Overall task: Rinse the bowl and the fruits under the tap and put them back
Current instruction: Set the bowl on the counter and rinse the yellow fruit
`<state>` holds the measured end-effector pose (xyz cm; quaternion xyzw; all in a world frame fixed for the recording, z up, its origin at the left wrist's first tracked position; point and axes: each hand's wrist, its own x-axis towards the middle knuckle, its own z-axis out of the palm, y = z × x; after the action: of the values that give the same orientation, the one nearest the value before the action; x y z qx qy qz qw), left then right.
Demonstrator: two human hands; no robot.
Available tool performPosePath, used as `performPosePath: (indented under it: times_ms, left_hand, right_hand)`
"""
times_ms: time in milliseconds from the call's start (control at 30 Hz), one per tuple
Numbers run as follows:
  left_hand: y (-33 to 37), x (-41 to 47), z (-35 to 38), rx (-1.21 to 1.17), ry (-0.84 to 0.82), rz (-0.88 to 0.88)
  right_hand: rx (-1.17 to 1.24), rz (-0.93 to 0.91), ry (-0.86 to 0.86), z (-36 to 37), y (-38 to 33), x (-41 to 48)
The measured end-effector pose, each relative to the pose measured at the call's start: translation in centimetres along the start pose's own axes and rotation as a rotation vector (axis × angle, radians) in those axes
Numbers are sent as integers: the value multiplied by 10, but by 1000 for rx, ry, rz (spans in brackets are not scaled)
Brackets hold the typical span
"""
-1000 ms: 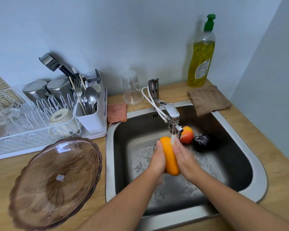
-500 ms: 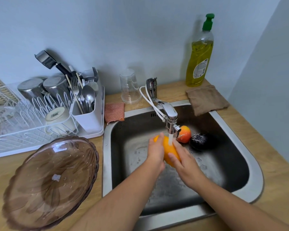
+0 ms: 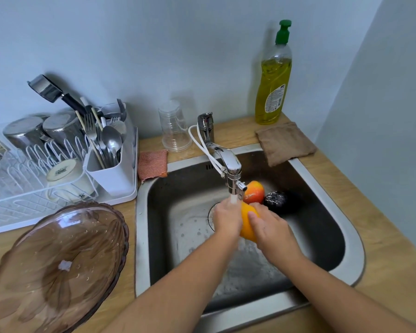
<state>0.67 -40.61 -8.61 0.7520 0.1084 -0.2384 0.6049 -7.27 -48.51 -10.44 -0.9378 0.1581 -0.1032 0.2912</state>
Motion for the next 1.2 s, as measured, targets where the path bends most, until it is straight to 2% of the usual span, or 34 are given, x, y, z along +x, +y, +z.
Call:
performPosePath:
  times_ms: [100, 133, 233, 300, 367, 433, 500, 633, 700, 833, 900, 967, 1100, 1200]
  left_hand:
    - [-15, -18, 9, -41, -7, 176]
    - [-17, -21, 7, -110, -20, 142]
    - [-14, -4, -7, -377, -36, -36]
    - [-16, 2, -15, -391, -79, -47]
    - [-22, 2, -20, -365, -91, 9]
    - [-29, 2, -19, -278, -98, 93]
    - [-29, 0, -19, -223, -88, 112]
    - [-20, 8, -29, -227, 3, 95]
    - [-16, 9, -35, -79, 44, 158]
    - [-33, -22, -24, 141, -100, 386]
    - [-44, -43, -17, 225, -172, 490]
    - [-44, -40, -15, 159, -191, 450]
    - [-19, -7, -31, -55, -130, 169]
    - [-24, -16, -32, -98, -128, 196]
  right_hand:
    - [211, 183, -12, 3, 2, 8]
    - [248, 202, 0, 5, 1, 9]
    - [76, -16, 27, 10, -6, 0]
    - [80, -106, -29, 16, -7, -2]
    - [343, 13, -118, 16, -13, 6]
    - [607, 244, -190, 11, -22, 22]
    - [704, 434, -257, 4, -30, 31]
    - [837, 430, -190, 16, -38, 14]
    - [830, 401, -151, 27, -41, 3]
    - [832, 418, 22, 25, -39, 12]
    - [820, 429, 22, 22, -27, 23]
    - [829, 403, -38, 18, -23, 24]
    - [791, 304, -122, 21, -37, -2]
    - [748, 282, -128, 20, -37, 2]
